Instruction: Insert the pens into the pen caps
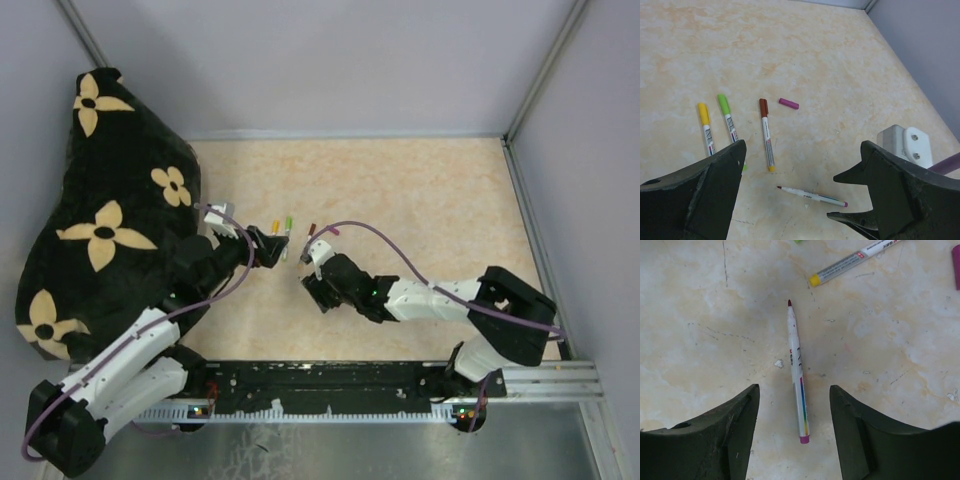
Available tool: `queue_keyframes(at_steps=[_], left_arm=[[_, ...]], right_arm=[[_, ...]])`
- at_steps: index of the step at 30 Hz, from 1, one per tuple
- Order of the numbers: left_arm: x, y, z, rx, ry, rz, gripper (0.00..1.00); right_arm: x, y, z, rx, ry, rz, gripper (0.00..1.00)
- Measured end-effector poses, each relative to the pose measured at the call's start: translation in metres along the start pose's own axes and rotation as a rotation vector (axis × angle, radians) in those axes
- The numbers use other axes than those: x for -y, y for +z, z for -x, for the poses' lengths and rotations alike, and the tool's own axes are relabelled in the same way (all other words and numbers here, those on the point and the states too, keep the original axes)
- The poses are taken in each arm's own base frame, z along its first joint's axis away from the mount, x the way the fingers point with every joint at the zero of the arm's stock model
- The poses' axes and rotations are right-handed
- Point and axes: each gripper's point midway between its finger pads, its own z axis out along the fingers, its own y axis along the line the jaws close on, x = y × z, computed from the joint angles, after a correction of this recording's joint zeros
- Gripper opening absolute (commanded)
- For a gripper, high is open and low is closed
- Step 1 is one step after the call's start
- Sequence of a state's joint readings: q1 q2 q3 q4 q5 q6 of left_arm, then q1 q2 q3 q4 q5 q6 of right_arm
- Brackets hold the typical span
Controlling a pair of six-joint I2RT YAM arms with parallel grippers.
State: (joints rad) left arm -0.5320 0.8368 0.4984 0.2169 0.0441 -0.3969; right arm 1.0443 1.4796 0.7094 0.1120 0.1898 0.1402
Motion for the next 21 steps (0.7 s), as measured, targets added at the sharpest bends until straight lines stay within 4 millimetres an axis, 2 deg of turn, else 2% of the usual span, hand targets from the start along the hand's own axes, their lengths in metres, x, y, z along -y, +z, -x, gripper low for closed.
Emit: queue_keyframes(at_steps=[6, 13, 21], left_arm=[[0.000, -0.009, 0.009, 0.049, -0.018, 0.006, 1.00], [0.005, -0.019, 0.026, 0.114, -0.027, 0.000, 1.00], [0.006, -0.025, 0.034, 0.149, -0.029, -0.002, 1.00]], right_arm=[[0.002, 0.008, -0.019, -0.055, -0.015, -0.025, 0.55], [0.004, 0.014, -0.030, -0.088, -0.020, -0.036, 0.49], [0.006, 0.020, -0.036, -0.110, -0.018, -0.057, 0.44]])
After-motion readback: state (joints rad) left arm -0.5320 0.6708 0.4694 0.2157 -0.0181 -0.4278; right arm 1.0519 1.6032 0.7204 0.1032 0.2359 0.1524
